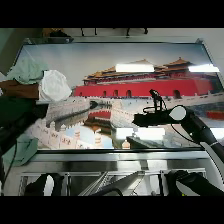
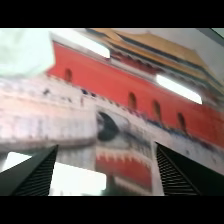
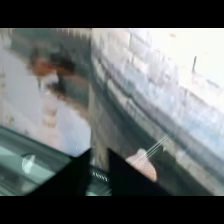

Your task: Fold the shirts.

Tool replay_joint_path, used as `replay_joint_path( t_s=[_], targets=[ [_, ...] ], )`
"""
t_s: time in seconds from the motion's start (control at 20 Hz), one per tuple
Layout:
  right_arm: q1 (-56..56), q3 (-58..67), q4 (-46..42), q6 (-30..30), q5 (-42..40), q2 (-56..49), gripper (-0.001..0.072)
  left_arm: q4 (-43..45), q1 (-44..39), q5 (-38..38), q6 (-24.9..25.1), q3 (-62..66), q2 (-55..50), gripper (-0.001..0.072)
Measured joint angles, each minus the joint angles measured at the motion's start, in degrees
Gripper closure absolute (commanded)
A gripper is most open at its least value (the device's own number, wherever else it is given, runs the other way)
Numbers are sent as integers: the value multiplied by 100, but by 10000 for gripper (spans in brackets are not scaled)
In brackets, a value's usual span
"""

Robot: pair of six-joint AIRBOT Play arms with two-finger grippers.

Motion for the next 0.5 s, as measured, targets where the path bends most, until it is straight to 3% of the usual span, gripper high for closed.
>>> replay_joint_path(
  t_s=[0.25,0.5],
  targets=[
    [0,0,-9,20,-581,-205,19,98,83,577,424,1628,-3305,11],
    [0,0,4,39,-881,-323,20,-50,79,-127,511,3602,-5834,13]
  ],
)
